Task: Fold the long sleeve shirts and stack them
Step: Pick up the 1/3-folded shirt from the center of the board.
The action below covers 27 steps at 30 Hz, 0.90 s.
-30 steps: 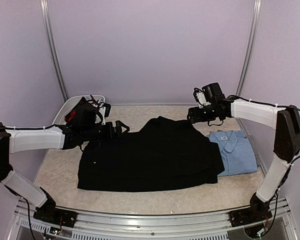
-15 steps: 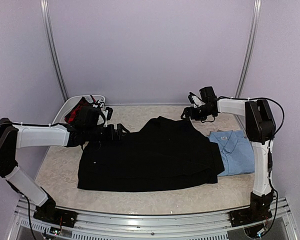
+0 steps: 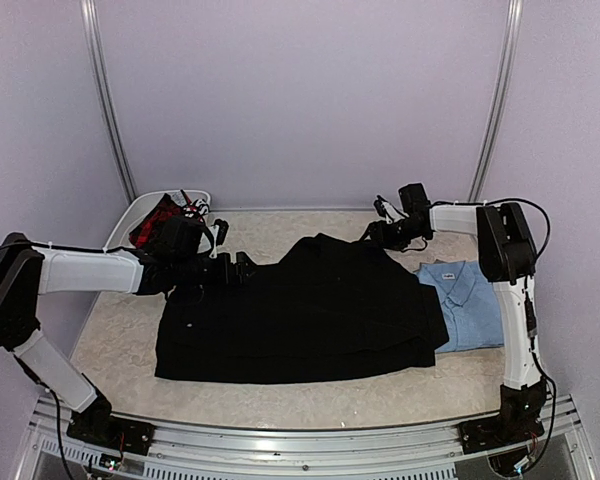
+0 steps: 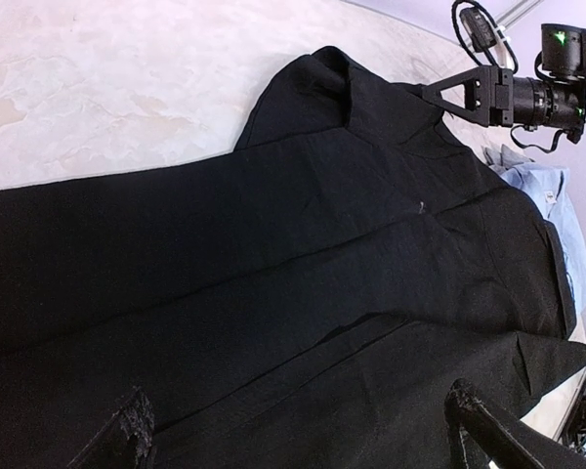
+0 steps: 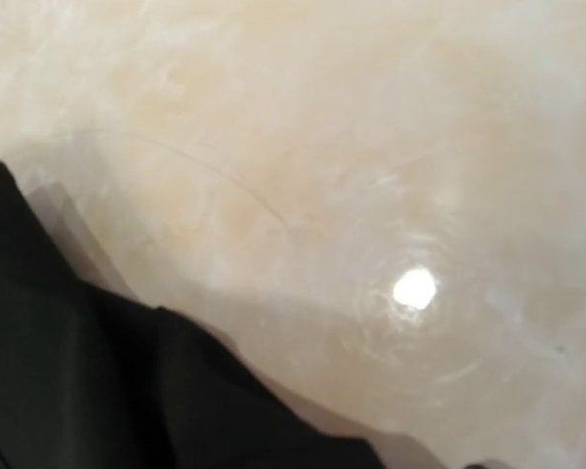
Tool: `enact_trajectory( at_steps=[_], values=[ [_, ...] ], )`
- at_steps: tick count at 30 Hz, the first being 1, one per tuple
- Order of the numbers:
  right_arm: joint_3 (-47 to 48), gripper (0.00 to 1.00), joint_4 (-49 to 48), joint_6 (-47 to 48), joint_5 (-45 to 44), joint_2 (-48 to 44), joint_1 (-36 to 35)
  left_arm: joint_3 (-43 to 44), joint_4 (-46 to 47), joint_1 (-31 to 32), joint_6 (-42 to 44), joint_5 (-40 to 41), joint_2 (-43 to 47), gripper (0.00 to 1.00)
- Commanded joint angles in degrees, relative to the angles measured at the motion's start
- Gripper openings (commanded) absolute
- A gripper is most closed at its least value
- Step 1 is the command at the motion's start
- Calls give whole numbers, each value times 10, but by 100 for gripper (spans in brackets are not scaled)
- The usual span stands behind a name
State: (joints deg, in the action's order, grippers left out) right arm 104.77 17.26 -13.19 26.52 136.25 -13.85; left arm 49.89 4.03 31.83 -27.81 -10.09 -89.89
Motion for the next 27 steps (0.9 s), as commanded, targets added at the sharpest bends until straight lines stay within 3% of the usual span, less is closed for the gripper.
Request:
enact_trajectory(
  at_steps=[1,6,12,21,27],
  values=[
    [22,64,-5,2,39,17,5,-8,-3,-3,4,5,1,99],
    [14,41,-20,24,69,15,8,5,-25,-4,19,23,2,99],
    [-12,0,-29,61,93,-21,13,30,-67,-27,42,31,-3,99],
    [-144,0,-97,126,127,-138,29,53,-52,-72,35,2,-9,99],
    [-236,0,-147,165,178,-186,28,151,-105,-81,102,-6,-83,99]
  ],
)
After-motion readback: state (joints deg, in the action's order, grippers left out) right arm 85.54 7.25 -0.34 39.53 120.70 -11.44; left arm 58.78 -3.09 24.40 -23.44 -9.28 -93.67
